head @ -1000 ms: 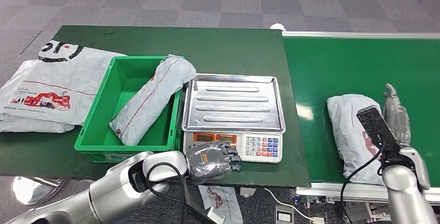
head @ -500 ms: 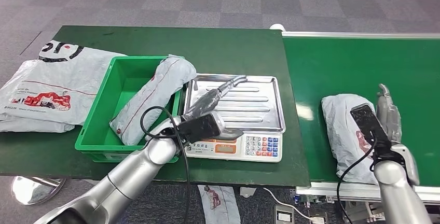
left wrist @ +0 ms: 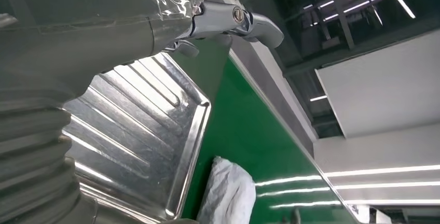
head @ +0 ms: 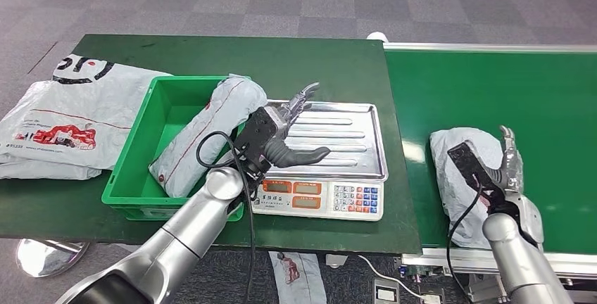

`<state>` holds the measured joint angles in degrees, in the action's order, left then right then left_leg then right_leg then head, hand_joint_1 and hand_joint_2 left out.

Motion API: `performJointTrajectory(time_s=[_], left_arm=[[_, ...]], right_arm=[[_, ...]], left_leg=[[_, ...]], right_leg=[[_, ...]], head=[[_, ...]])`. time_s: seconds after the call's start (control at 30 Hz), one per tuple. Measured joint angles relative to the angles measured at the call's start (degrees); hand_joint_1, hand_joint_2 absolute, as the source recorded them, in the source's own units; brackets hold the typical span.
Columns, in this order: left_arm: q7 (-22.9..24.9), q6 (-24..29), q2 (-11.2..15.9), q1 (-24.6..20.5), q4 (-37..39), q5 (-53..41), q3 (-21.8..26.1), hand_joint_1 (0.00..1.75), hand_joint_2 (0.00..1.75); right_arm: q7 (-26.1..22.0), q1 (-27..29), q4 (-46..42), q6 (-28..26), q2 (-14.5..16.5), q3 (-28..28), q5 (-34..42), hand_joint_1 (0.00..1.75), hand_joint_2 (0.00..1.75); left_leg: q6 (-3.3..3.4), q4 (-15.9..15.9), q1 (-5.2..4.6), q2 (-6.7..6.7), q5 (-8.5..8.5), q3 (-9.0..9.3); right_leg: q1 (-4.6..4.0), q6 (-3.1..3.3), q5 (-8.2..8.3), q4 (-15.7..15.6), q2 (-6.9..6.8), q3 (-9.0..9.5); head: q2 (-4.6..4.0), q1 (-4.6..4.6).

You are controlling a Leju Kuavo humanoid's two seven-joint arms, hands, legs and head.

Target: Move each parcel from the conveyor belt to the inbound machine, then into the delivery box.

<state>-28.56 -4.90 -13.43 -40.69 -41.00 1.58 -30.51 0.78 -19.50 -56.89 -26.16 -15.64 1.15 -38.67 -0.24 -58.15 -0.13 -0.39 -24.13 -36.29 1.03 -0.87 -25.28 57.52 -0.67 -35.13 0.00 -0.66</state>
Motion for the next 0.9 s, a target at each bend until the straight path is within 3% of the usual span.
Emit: performJointTrajectory(time_s=[0.37, 0.53, 0.7, 0.83, 0.9], left_arm=[[-2.4, 4.6, -0.3, -0.4, 4.7, 0.7, 0.1, 0.0, 1.75], [-2.4, 5.1, 0.2, -0.2, 4.5, 1.2, 0.1, 0.0, 1.75], [-2.4, 5.6, 1.1, 0.6, 3.2, 1.9, 0.2, 0.0, 1.75], [-2.4, 5.7, 1.8, 1.1, 2.5, 2.0, 0.2, 0.0, 1.75], [-2.4, 5.9, 2.0, 1.3, 2.2, 2.2, 0.2, 0.0, 1.75]], right_arm=[[8.0, -0.1, 10.6, 11.8, 0.6, 2.1, -10.0, 0.0, 1.75], [12.3, 0.6, 10.6, 19.7, -0.4, 3.1, -13.1, 0.0, 1.75], [13.0, 2.3, 7.9, 27.5, -2.6, 3.7, -12.4, 0.0, 1.75], [12.6, 3.1, 6.1, 30.5, -3.8, 4.1, -11.6, 1.75, 1.75], [12.3, 3.3, 5.5, 31.6, -4.3, 4.2, -11.3, 1.75, 1.75]], left_leg=[[0.0, 0.0, 0.0, 0.0, -0.01, -0.01], [0.0, 0.0, 0.0, -0.05, -0.01, 0.0], [0.02, 0.0, -0.01, -0.11, -0.02, 0.0], [0.03, 0.0, -0.01, -0.13, -0.02, 0.0], [0.03, 0.0, -0.01, -0.14, -0.02, 0.01]], right_leg=[[0.0, 0.0, 0.0, 0.0, 0.0, 0.0], [0.01, -0.02, -0.01, 0.0, -0.06, 0.01], [0.01, -0.03, -0.03, 0.0, -0.1, 0.05], [0.01, -0.04, -0.04, 0.0, -0.13, 0.08], [0.01, -0.04, -0.04, 0.0, -0.14, 0.09]], head=[[0.0, 0.0], [0.0, 0.0], [0.0, 0.0], [0.0, 0.0], [0.0, 0.0]])
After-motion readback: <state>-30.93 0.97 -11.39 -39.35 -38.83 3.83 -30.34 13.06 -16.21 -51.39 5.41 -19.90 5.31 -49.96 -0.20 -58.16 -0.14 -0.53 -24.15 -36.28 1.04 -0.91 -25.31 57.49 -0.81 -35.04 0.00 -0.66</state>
